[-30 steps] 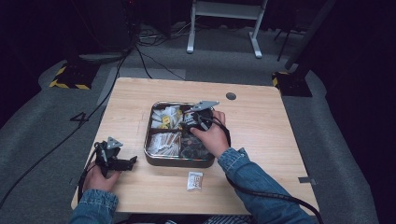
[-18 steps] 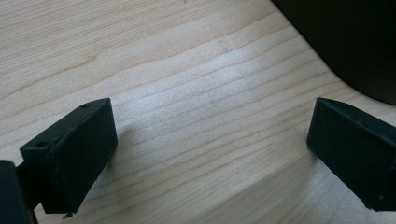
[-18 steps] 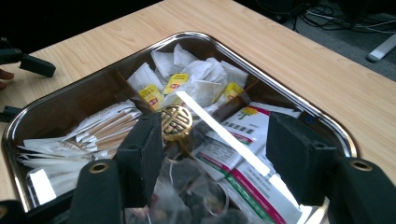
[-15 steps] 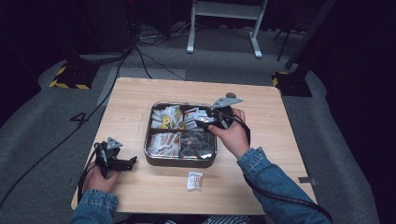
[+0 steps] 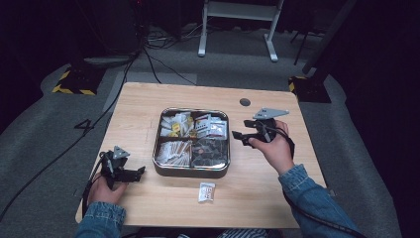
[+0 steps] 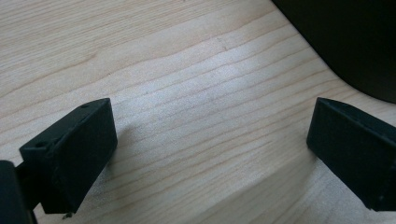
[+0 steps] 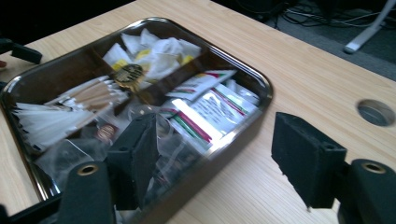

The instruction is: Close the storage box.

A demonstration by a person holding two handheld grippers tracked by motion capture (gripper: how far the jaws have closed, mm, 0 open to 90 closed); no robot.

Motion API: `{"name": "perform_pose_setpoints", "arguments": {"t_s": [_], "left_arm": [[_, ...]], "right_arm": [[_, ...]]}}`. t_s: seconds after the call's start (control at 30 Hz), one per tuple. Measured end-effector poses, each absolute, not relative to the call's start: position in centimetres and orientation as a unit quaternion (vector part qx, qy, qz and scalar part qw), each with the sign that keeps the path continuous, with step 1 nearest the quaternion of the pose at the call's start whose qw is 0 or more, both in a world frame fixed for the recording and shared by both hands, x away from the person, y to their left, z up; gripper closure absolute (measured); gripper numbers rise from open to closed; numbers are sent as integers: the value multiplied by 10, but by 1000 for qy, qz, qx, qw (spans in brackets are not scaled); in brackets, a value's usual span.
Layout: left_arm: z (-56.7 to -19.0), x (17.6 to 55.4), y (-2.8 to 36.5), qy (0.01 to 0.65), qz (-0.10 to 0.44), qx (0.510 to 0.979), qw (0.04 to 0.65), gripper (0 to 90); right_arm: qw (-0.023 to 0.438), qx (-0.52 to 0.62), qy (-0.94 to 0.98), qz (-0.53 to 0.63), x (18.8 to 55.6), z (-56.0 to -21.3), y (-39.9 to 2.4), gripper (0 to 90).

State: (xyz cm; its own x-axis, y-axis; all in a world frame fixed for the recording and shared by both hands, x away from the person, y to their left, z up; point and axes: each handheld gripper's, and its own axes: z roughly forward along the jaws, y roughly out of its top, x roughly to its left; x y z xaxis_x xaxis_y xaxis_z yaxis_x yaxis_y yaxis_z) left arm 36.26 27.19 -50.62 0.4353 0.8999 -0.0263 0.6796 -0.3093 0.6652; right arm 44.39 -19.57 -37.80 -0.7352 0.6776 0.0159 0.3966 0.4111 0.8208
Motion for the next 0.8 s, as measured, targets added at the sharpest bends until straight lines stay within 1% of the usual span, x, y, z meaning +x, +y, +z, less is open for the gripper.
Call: {"name": "perform_pose_setpoints", "arguments": {"t_s": [0.1, 0.23, 0.57, 0.7, 0.8], "left_arm": [[-506, 363, 272, 499, 178, 790, 309, 18], [-506, 364, 274, 494, 178, 793, 310, 18], [-506, 365, 274, 493, 176, 793, 311, 18], [-506, 364, 274, 493, 176, 793, 310, 18], [-506, 364, 274, 494, 176, 793, 311, 19]], "right_arm": [[162, 329, 820, 439, 441, -379, -212, 288], [161, 329, 819, 442, 435, -382, -228, 274], [162, 358, 810, 435, 425, -400, -263, 274], [167, 350, 814, 433, 420, -406, -273, 279], [161, 358, 809, 438, 417, -416, -280, 278]]}}
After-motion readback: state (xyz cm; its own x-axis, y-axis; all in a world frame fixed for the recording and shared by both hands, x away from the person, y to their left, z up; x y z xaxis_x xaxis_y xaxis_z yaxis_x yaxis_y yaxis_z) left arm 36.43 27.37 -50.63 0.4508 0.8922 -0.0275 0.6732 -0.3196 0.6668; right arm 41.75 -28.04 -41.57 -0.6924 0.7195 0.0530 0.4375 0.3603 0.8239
